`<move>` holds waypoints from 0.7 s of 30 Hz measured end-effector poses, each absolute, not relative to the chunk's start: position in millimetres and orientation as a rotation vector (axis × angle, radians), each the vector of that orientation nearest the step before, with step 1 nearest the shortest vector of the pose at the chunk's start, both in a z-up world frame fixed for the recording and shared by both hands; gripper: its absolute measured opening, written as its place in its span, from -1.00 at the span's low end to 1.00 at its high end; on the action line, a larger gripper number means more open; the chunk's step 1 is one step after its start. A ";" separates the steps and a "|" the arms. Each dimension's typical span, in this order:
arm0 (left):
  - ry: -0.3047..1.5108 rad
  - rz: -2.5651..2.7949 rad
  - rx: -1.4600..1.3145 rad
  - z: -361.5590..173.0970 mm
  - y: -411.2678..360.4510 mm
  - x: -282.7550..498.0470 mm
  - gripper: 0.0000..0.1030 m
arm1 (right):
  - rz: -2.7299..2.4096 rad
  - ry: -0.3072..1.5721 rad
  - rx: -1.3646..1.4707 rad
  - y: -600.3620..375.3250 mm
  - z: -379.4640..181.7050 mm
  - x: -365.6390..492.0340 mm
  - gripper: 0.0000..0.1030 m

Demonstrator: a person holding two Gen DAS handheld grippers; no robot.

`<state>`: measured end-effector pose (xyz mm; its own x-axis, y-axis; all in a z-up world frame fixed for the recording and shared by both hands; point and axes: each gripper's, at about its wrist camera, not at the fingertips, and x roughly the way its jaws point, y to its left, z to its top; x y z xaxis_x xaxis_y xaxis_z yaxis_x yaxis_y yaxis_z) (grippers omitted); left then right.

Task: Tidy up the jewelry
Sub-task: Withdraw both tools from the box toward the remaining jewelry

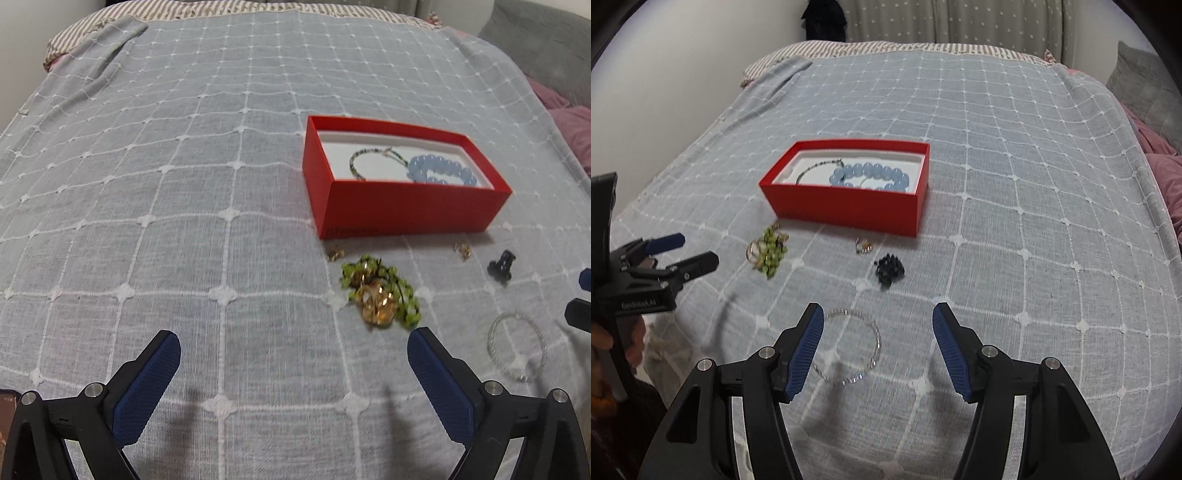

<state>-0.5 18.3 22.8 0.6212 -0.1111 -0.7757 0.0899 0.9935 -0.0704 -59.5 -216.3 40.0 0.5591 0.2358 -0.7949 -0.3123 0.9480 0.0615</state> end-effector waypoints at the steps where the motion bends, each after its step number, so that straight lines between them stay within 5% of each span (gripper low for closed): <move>1: 0.896 -0.119 -0.017 20.8 18.9 -2.9 0.96 | 0.329 0.923 -0.107 -215.9 36.9 -63.5 0.25; 12: 0.899 -0.157 0.064 3.4 16.8 -18.1 0.96 | 0.468 0.979 -0.239 -196.3 -4.6 -93.7 0.26; 21: 0.893 -0.225 0.065 0.4 2.1 -12.8 0.96 | 0.465 0.953 -0.284 -188.6 -16.1 -89.0 0.58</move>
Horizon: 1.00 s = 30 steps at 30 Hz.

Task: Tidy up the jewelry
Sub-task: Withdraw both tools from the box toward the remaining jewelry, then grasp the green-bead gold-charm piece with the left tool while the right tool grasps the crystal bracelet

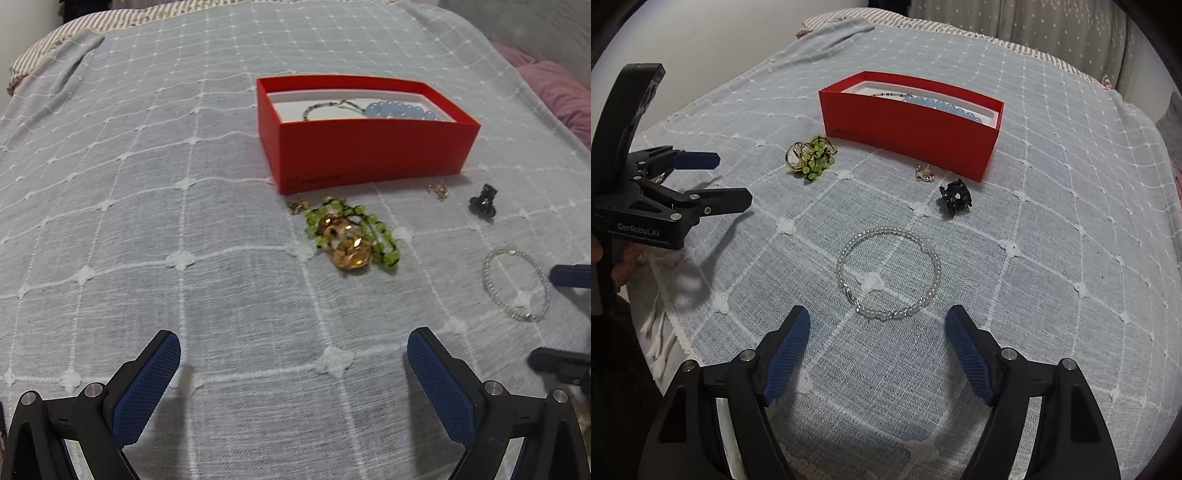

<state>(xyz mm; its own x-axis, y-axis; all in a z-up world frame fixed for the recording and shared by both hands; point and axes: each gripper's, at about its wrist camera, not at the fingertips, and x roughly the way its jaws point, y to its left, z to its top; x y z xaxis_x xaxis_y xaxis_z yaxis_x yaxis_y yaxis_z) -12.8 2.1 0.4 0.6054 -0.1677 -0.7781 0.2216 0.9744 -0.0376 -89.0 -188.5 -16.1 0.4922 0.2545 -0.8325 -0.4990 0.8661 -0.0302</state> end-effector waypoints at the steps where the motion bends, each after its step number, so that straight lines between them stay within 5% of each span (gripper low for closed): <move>1: 0.890 -0.237 0.051 1.5 0.5 -12.1 0.96 | 0.464 0.951 -0.287 -187.2 -16.9 -86.8 0.60; 4: 0.878 -0.292 -0.002 6.8 -5.3 -11.7 0.91 | 0.464 0.945 -0.291 -183.2 -19.5 -81.6 0.64; 11: 0.899 -0.434 -0.074 10.5 -29.9 -7.9 0.00 | 0.466 0.938 -0.282 -179.5 -21.5 -70.4 0.68; 19: 0.916 -0.395 -0.073 0.2 -43.5 9.7 -0.19 | 0.472 0.929 -0.282 -177.1 -22.7 -63.4 0.68; 30: 0.910 -0.258 -0.031 -6.7 -45.5 26.4 -0.80 | 0.482 0.923 -0.284 -178.4 -23.5 -63.2 0.66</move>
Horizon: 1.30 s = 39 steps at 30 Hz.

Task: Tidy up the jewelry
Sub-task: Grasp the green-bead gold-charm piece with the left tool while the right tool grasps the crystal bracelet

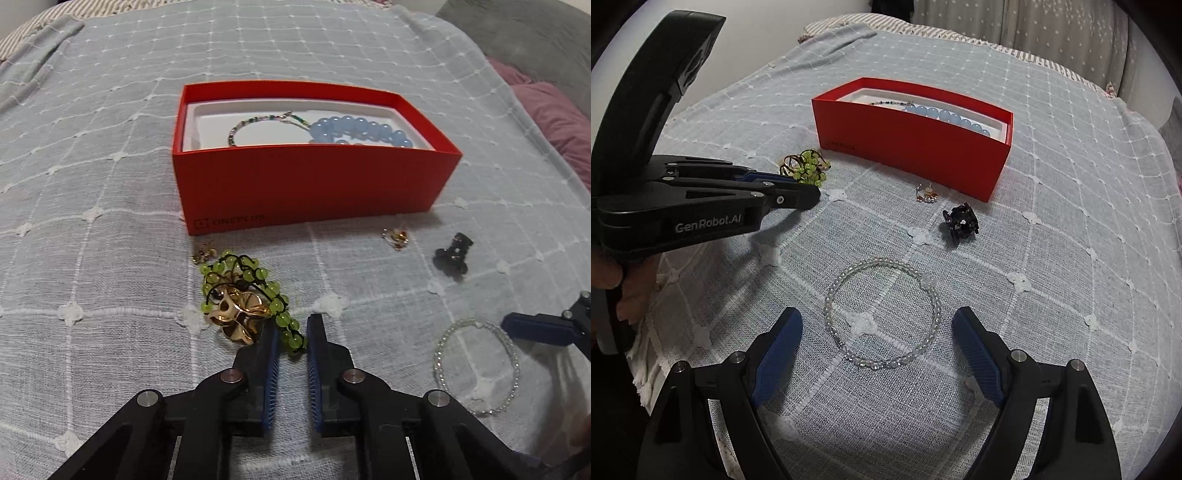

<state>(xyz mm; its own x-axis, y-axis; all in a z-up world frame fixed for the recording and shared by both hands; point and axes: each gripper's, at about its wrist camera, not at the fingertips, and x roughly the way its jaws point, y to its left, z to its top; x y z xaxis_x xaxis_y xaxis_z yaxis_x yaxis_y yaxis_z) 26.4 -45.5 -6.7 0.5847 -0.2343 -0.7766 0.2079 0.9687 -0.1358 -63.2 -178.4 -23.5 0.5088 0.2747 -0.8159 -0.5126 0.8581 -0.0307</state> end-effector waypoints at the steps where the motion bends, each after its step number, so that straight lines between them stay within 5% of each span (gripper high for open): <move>1: 0.912 -0.256 -0.034 -6.5 -43.7 26.0 -0.80 | 0.480 0.922 -0.286 -178.3 -23.4 -63.0 0.62; 7: 0.919 -0.263 -0.052 -3.3 -37.0 23.7 -0.83 | 0.466 0.917 -0.290 -182.1 -19.3 -61.5 0.18; 17: 0.883 -0.291 -0.061 14.2 -28.9 8.2 -0.84 | 0.465 0.925 -0.282 -187.1 -13.3 -62.0 -0.05; 19: 0.872 -0.296 -0.062 19.1 -27.0 6.0 -0.84 | 0.463 0.922 -0.274 -188.4 -10.5 -62.8 -0.37; 25: 0.844 -0.295 -0.088 31.6 -16.0 0.4 -0.84 | 0.461 0.945 -0.259 -191.0 -9.8 -61.9 -0.68; 33: 0.812 -0.295 -0.112 45.4 -7.6 -3.8 -0.84 | 0.457 0.960 -0.259 -188.9 -10.1 -60.9 -0.92; 39: 0.789 -0.295 -0.135 55.8 -1.4 -6.6 -0.84 | 0.449 0.944 -0.264 -186.7 -3.4 -60.7 -0.93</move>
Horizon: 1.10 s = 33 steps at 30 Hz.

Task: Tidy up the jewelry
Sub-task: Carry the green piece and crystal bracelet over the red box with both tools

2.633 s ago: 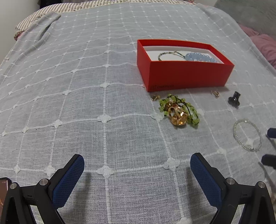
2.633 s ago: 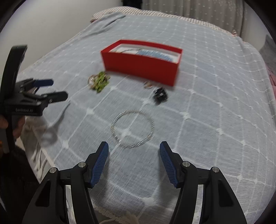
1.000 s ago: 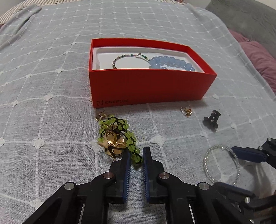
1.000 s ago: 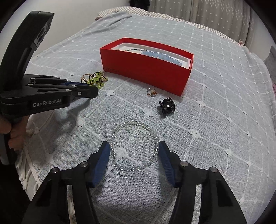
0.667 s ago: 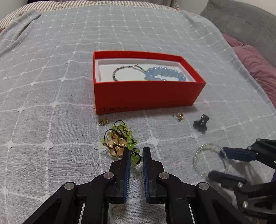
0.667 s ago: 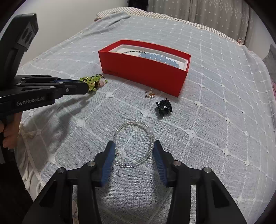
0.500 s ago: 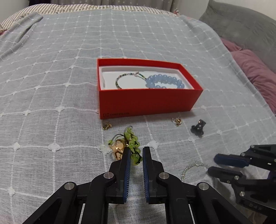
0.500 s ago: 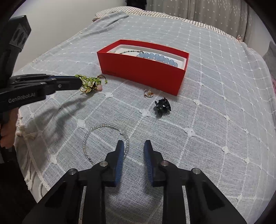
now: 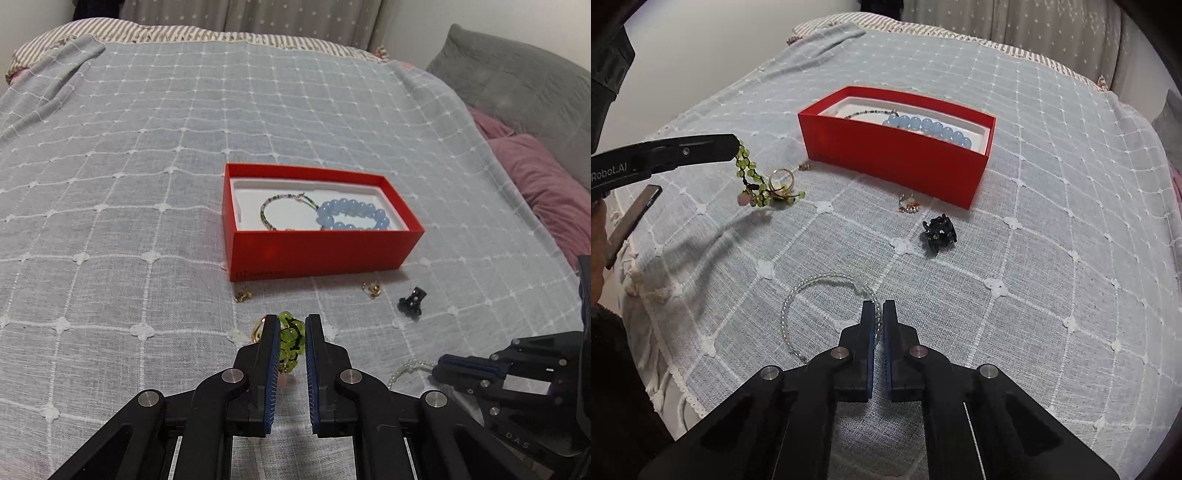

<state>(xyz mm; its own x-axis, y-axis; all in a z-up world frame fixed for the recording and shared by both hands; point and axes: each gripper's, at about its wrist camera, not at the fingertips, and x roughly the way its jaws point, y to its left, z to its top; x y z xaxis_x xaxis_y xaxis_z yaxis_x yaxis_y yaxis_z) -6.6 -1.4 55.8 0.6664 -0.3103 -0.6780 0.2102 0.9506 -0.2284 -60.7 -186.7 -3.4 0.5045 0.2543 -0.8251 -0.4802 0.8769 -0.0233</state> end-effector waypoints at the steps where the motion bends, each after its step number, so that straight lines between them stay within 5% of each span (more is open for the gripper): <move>1: 0.785 -0.295 -0.138 57.5 -0.3 -6.9 -0.84 | 0.448 0.938 -0.261 -187.2 -1.2 -60.7 -0.93; 33: 0.655 -0.360 -0.356 106.9 -22.9 48.5 -0.84 | 0.378 0.747 0.035 -206.2 93.5 -13.1 -0.93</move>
